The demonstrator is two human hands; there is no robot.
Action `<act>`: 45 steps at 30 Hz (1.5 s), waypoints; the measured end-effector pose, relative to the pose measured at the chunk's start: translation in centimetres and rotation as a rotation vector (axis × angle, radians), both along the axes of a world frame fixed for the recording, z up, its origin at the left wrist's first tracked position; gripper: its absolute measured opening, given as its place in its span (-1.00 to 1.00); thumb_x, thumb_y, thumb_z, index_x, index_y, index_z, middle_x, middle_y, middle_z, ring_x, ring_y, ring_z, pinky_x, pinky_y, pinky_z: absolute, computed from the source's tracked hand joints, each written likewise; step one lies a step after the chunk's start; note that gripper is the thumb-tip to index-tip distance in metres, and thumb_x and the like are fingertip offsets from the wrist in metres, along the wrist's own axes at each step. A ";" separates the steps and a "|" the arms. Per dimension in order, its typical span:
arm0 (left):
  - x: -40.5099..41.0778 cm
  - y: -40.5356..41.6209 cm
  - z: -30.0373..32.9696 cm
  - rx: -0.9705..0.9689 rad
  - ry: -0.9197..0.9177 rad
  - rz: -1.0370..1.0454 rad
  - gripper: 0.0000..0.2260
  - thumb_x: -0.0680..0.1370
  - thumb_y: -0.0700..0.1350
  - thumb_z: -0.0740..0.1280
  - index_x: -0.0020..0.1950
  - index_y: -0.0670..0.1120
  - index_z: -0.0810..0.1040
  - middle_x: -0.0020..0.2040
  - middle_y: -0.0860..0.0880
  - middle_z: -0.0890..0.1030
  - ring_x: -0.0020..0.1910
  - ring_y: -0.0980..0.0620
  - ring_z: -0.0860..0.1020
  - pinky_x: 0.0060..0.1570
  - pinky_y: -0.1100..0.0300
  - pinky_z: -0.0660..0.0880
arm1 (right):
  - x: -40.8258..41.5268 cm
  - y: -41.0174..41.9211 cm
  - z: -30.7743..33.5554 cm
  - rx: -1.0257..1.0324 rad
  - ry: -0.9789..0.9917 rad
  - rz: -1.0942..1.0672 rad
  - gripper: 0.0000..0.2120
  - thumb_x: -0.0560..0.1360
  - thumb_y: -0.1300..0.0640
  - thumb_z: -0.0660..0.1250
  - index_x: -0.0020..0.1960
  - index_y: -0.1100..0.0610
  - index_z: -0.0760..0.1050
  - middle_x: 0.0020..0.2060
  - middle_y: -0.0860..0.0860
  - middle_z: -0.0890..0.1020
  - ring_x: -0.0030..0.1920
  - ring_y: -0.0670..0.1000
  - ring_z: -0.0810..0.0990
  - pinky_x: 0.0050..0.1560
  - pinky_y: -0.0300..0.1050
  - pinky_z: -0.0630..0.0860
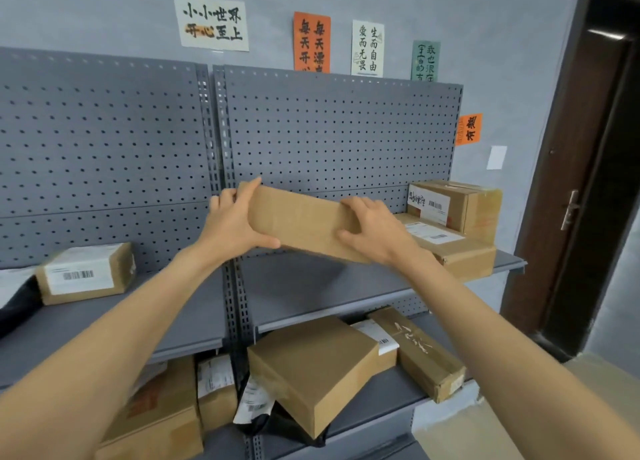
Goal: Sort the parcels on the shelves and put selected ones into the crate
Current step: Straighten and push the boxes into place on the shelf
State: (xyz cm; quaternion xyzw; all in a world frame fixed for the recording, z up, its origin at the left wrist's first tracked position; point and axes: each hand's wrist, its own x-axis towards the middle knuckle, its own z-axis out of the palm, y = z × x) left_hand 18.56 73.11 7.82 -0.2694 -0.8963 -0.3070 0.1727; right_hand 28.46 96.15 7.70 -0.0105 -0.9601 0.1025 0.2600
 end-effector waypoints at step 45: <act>-1.9 -23.2 1.6 0.869 -0.581 -0.015 -0.79 0.54 0.05 0.32 -0.10 -0.09 0.56 -0.20 -0.07 0.69 -0.26 -0.01 0.66 -0.21 0.10 0.54 | -7.7 -13.2 0.4 -1.068 -0.124 0.385 -0.21 0.47 -0.20 0.35 0.56 -0.13 0.03 0.35 -0.13 0.36 0.37 0.06 0.40 0.19 0.19 0.44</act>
